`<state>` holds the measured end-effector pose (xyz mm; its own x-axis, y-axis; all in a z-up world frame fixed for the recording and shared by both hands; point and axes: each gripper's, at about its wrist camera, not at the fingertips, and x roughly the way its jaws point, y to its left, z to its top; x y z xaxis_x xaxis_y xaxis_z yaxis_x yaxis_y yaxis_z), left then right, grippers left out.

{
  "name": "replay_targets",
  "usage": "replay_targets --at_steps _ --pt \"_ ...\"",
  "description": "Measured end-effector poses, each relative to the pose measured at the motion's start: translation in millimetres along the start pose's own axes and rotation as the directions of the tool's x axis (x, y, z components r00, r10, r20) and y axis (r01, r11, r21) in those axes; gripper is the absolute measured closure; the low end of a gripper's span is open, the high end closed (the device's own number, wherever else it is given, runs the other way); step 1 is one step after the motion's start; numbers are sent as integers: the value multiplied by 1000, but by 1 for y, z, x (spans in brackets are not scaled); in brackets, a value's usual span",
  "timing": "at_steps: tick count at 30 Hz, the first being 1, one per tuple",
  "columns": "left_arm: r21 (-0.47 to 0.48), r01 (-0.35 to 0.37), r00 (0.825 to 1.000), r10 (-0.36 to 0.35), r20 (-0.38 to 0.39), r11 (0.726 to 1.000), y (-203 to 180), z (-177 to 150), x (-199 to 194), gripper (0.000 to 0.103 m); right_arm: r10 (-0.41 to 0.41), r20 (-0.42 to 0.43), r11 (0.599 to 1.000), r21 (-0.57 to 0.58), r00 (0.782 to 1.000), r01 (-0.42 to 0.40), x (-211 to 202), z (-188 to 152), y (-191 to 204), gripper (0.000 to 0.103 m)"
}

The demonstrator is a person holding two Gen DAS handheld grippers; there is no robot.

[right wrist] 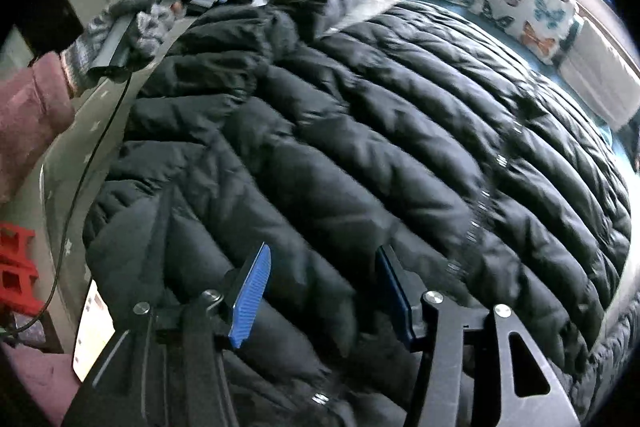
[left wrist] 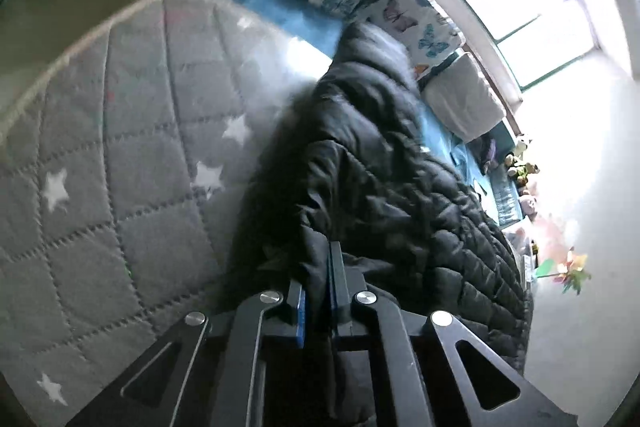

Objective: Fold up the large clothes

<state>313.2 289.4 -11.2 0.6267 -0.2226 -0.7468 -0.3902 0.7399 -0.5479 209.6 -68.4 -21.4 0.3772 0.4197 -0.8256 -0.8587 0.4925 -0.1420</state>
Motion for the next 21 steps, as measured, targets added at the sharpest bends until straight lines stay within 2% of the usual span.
replay_targets --at_steps 6,10,12,14,15,16,18,19,21 --pt "115 -20 994 7 114 993 -39 -5 -53 97 22 2 1000 -17 1000 -22 16 13 20 43" --pt "190 -18 984 -16 176 982 -66 -19 -92 97 -8 -20 1000 1 1000 8 37 17 28 43" --pt "224 -19 979 -27 201 974 -79 -29 -111 97 -19 -9 1000 14 1000 20 32 21 30 43" --pt "250 -16 976 -40 216 968 -92 -35 -124 97 28 10 999 31 1000 -28 24 25 30 43" --pt "266 -7 974 -54 221 964 -101 -40 -129 97 76 2 996 37 997 -76 26 27 32 43" --pt "275 3 973 -67 222 961 -108 -43 -135 97 91 -16 995 35 996 -90 30 26 36 43" --pt "306 26 972 -95 215 952 -127 -57 -143 97 24 -53 1000 -18 998 -25 50 24 44 43" --pt "337 29 971 -106 212 941 -139 -66 -146 97 21 -41 999 -27 999 -22 48 24 45 43" --pt "406 28 972 -120 202 914 -166 -85 -149 97 73 -21 997 37 997 -72 28 23 32 43"
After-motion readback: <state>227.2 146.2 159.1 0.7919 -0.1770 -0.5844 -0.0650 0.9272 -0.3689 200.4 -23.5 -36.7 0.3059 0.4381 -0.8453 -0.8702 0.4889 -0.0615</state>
